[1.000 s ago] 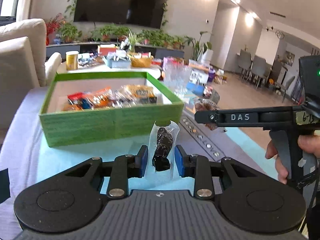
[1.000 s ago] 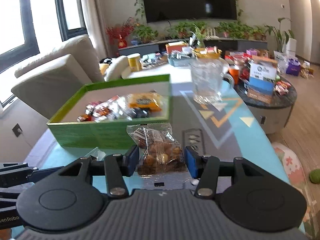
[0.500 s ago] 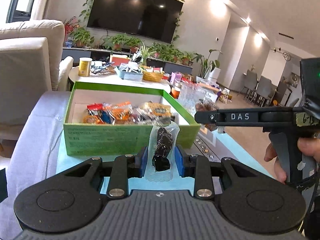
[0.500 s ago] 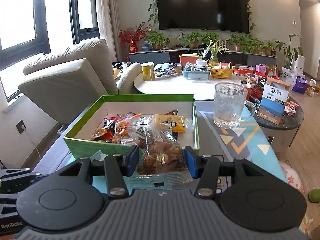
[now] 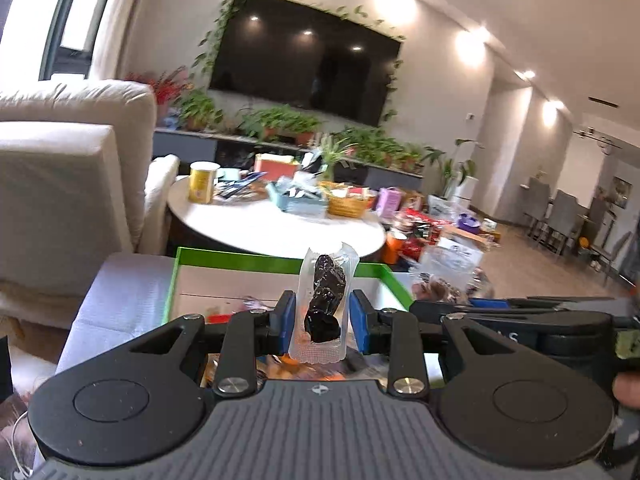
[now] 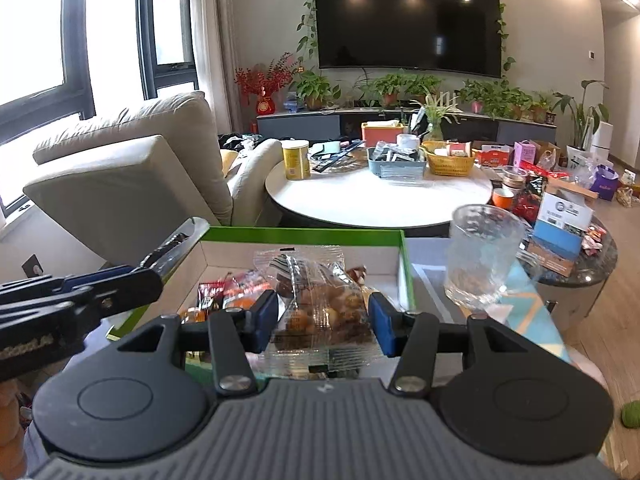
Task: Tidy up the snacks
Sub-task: 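Carry both bags over the green box and open both tools inside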
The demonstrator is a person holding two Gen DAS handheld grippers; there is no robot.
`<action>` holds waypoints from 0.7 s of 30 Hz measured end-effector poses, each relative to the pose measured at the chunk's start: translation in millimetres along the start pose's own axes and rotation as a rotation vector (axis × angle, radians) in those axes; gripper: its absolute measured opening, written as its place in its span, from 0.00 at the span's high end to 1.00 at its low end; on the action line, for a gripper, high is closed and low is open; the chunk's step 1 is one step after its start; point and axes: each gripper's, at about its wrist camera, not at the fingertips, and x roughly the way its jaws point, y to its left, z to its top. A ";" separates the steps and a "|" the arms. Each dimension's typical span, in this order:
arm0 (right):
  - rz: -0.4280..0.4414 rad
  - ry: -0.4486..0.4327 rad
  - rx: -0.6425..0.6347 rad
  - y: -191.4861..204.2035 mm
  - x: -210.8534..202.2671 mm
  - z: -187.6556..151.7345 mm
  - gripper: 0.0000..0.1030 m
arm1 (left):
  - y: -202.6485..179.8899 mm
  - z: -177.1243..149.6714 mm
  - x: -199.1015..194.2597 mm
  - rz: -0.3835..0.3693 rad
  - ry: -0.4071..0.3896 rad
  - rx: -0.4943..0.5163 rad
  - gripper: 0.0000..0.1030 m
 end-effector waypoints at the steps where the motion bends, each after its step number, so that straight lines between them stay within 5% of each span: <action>1: 0.007 0.012 0.004 1.8 16.1 4.8 0.50 | 3.6 1.6 7.2 0.010 0.002 -0.004 0.73; 19: 0.000 0.121 -0.030 12.5 104.7 5.5 0.49 | 42.3 -20.8 91.3 0.170 0.103 -0.025 0.69; 21: -0.030 0.109 -0.041 14.9 100.7 3.4 0.49 | 34.1 -26.0 87.7 0.182 0.080 0.043 0.56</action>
